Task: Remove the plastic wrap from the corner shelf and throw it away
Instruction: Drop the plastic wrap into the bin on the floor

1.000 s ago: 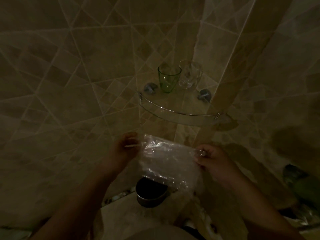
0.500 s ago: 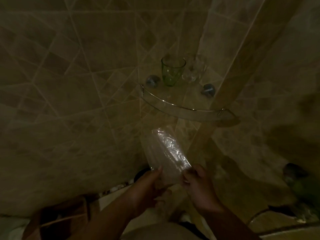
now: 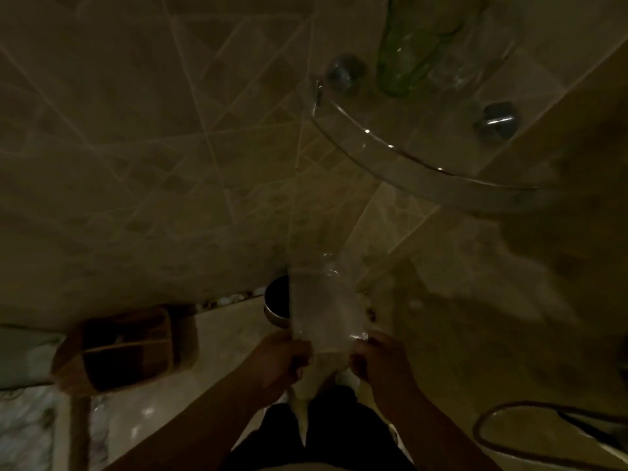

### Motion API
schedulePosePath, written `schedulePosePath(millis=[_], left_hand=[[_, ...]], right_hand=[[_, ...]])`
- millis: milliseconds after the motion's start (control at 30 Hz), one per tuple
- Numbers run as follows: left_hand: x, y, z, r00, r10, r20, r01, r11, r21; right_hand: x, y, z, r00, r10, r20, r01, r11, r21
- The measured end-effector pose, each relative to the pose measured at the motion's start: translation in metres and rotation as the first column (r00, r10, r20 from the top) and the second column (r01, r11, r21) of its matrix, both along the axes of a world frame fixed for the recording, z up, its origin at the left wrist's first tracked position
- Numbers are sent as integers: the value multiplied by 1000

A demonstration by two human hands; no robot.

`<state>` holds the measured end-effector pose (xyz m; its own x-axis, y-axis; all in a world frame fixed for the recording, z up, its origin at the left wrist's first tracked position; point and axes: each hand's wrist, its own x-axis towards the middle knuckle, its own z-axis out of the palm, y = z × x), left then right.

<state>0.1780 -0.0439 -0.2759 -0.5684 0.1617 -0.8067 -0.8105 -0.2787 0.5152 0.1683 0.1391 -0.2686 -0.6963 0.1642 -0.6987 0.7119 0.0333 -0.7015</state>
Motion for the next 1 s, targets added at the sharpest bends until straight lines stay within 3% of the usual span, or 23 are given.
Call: schedulePosePath(millis=[200, 333, 733, 933, 1000], left_hand=[[-11, -1, -92, 963, 228, 146, -211, 970, -122], [-28, 0, -175, 885, 433, 169, -379, 883, -276], [-89, -2, -398, 949, 293, 114, -239, 908, -343], [-97, 2, -434, 921, 369, 124, -311, 889, -335], [-95, 2, -428, 934, 315, 171, -237, 901, -363]], right_hand=[[-31, -6, -85, 995, 39, 92, -39, 999, -4], [-50, -5, -168, 994, 72, 81, -75, 996, 37], [-117, -11, -403, 977, 206, 53, -212, 955, 205], [-126, -9, -446, 988, 152, 42, -156, 976, 154], [-121, -4, -446, 984, 164, 66, -173, 969, 177]])
